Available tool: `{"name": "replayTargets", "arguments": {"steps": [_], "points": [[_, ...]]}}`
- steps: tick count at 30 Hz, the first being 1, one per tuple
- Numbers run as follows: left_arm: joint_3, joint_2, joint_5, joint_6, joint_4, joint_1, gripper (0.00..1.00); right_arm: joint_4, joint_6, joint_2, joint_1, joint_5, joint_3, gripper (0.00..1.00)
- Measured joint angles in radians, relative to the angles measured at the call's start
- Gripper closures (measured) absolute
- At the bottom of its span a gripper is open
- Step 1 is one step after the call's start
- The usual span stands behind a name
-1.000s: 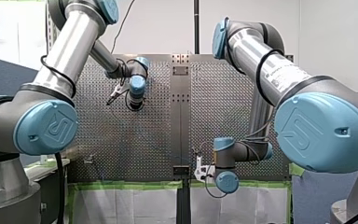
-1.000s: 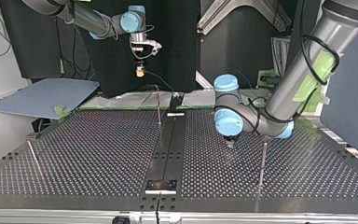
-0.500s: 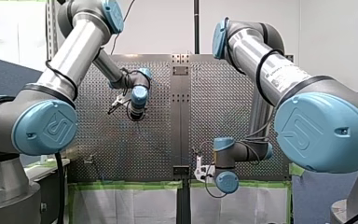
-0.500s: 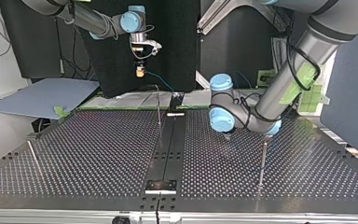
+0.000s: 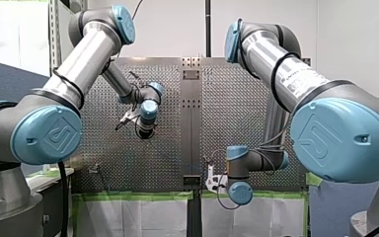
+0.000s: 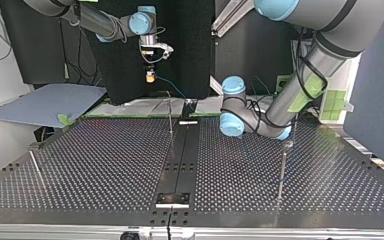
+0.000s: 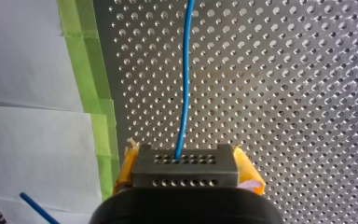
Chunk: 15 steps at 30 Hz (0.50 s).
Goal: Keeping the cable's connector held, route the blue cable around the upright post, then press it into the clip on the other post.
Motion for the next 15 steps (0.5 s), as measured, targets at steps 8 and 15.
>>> {"name": "replayTargets", "arguments": {"steps": [8,15], "points": [[0.000,-0.035,-0.006,-0.006,-0.009,-0.021,0.00,0.000,0.001,0.000,0.000,-0.001,0.000,1.00],[0.000,-0.045,-0.001,-0.038,0.014,-0.043,0.00,0.000,0.006,0.000,0.000,-0.001,0.000,1.00]]}}
